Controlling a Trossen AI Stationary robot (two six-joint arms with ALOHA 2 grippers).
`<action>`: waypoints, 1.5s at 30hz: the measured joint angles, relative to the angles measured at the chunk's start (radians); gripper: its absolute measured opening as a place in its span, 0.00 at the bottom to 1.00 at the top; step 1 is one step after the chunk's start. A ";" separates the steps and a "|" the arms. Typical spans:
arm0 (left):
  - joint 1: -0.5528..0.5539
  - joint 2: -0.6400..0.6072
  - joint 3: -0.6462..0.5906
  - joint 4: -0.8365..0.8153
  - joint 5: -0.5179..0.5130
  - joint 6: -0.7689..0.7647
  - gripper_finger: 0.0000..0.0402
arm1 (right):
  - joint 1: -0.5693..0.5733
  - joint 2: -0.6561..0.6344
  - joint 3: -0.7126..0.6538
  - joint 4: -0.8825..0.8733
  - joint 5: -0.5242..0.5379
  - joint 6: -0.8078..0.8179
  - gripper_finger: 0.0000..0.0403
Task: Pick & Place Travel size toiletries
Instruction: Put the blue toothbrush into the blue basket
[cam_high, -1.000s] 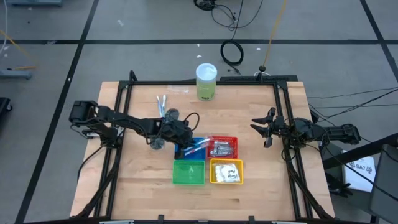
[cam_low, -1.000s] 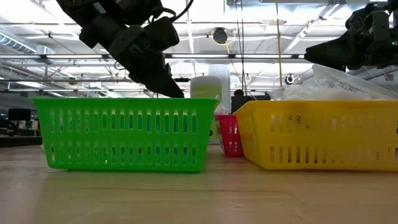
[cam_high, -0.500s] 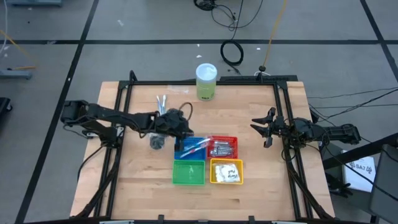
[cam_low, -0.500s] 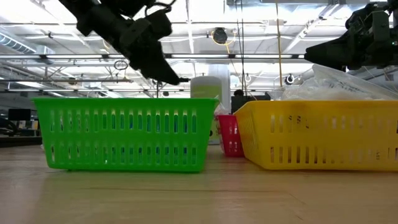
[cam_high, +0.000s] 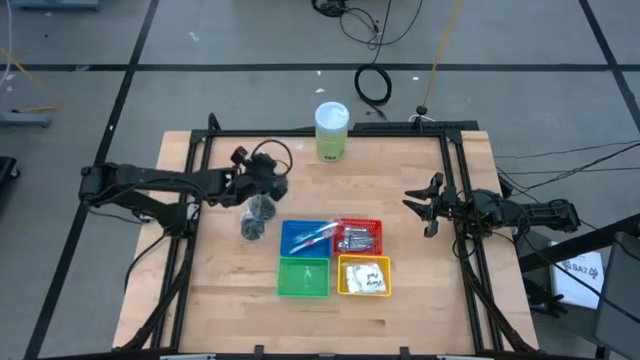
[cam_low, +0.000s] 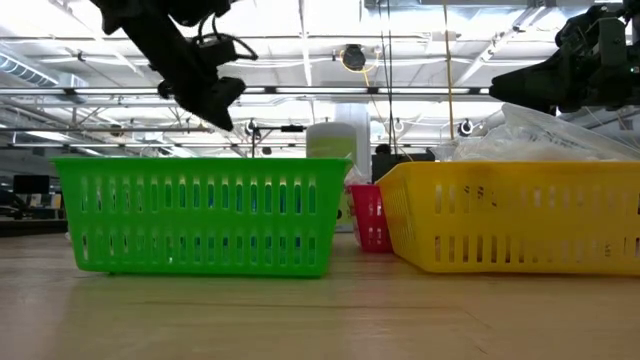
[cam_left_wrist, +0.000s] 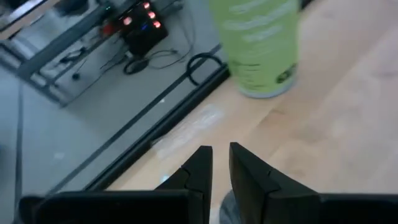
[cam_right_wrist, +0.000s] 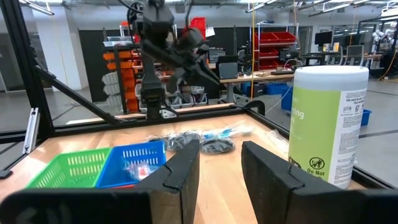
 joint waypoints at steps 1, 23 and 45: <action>0.012 0.006 0.001 -0.015 -0.003 -0.029 0.14 | 0.000 0.000 0.000 0.001 0.000 0.000 0.27; 0.397 0.137 0.000 -0.303 0.301 -0.618 0.64 | 0.000 0.000 0.000 0.001 0.000 0.000 0.27; 0.527 0.358 0.000 -0.282 0.486 -0.521 0.61 | 0.000 0.000 0.000 0.001 0.000 0.000 0.27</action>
